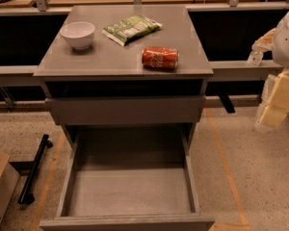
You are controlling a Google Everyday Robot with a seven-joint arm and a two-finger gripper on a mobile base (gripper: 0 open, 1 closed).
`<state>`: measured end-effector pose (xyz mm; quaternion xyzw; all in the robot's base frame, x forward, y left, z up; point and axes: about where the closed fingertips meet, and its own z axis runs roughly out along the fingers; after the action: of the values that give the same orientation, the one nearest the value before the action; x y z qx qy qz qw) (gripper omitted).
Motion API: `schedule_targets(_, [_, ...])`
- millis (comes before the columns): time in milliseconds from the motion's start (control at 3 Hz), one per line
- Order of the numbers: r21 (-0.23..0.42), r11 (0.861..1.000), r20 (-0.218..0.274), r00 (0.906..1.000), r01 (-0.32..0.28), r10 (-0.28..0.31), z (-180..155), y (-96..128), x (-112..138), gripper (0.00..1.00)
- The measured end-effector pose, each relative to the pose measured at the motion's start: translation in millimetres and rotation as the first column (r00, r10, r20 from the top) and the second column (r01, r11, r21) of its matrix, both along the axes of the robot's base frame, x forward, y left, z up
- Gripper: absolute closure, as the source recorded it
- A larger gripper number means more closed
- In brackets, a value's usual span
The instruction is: Place coke can into middle drawer
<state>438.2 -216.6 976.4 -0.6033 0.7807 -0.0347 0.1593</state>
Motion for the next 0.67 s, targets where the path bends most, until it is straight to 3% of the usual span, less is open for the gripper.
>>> schedule_targets(667, [0.027, 0.999, 0.029, 0.9995, -0.017, 0.016, 2.9, 7.8, 11.2, 0.00])
